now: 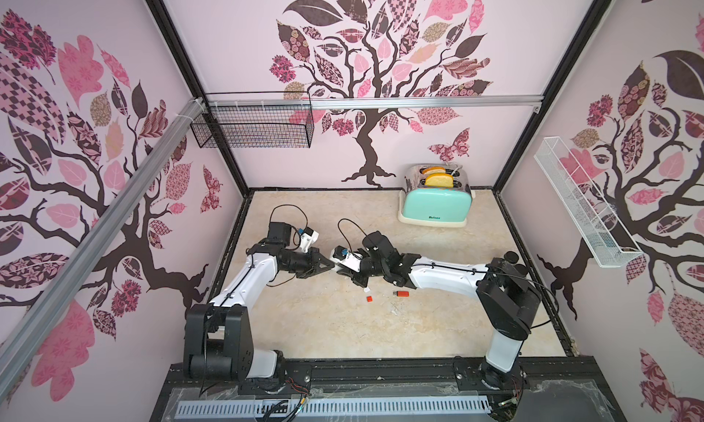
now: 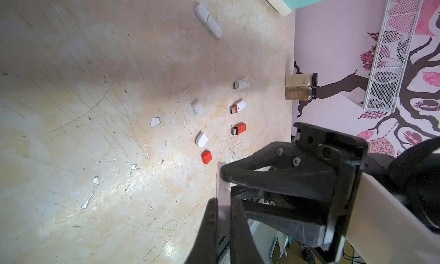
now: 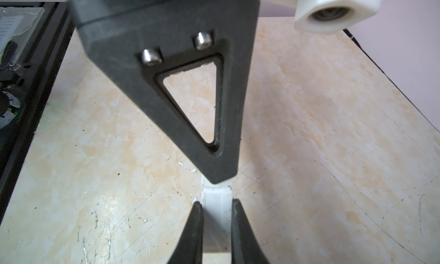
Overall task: Close the usb drive cover
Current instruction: Close the cover of the USB drive.
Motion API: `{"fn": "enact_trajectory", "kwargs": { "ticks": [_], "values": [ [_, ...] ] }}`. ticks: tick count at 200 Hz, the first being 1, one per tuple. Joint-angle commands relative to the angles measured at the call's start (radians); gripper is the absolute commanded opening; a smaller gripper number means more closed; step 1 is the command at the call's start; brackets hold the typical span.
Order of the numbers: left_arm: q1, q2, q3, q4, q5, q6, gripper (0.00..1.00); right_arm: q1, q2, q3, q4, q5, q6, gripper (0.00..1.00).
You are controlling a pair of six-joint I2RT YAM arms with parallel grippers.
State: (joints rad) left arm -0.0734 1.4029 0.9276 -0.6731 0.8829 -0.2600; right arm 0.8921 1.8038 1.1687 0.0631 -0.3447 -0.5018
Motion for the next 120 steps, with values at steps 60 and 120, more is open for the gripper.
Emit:
{"fn": "enact_trajectory", "kwargs": {
  "ticks": [60,120],
  "values": [
    [-0.026,0.0,-0.022,0.032,-0.012,-0.024,0.0,0.015,0.046,0.121,0.291,-0.07,0.245,0.0],
    [-0.041,-0.008,-0.027,0.018,0.035,-0.006,0.0,0.032,0.022,0.073,0.405,-0.109,-0.046,0.0]
  ]
}}
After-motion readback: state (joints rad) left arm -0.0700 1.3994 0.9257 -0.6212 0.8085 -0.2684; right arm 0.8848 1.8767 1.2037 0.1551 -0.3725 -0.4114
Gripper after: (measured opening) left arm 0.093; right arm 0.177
